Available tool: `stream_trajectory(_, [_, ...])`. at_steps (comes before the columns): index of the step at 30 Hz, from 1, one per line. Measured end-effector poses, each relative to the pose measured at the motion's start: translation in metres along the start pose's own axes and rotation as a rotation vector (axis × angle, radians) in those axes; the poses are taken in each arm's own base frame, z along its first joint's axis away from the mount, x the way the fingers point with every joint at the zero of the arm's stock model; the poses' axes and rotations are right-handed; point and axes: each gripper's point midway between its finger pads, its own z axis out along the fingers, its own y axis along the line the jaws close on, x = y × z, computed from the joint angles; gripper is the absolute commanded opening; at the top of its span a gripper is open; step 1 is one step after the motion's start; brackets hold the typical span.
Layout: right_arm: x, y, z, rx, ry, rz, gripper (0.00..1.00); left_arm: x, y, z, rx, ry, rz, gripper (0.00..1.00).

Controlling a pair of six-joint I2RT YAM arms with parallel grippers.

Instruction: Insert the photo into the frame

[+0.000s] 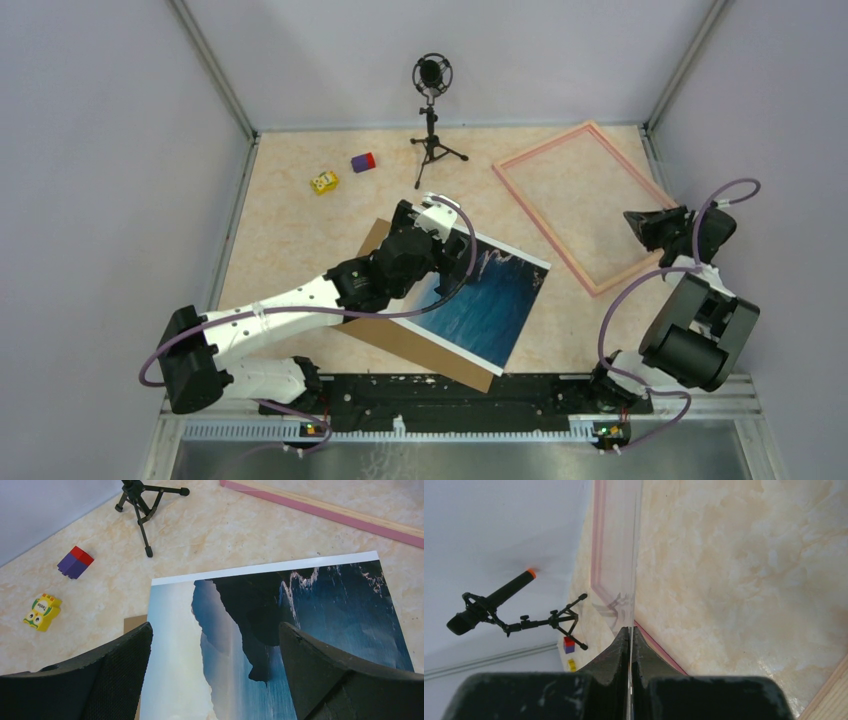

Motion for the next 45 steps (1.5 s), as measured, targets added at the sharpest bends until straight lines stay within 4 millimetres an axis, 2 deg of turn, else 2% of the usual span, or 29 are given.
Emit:
stream_trajectory(14, [-0.012, 0.019, 0.013, -0.080, -0.093, -0.022, 0.00, 0.000, 0.000, 0.000, 0.000, 0.000, 0.000, 0.99])
stream_trajectory(18, [-0.007, 0.018, 0.022, -0.069, -0.095, -0.028, 0.00, 0.000, 0.000, 0.000, 0.000, 0.000, 0.000, 0.99])
stream_trajectory(21, [-0.011, 0.017, 0.023, -0.059, -0.123, -0.024, 0.00, 0.000, 0.000, 0.000, 0.000, 0.000, 0.000, 0.99])
stream_trajectory(33, [-0.014, -0.009, 0.012, 0.011, -0.237, 0.060, 0.00, 0.000, 0.000, 0.000, 0.000, -0.002, 0.001, 0.99])
stream_trajectory(45, [-0.023, 0.003, 0.013, -0.029, -0.291, 0.090, 0.00, -0.001, 0.000, 0.000, 0.000, -0.004, -0.001, 0.99])
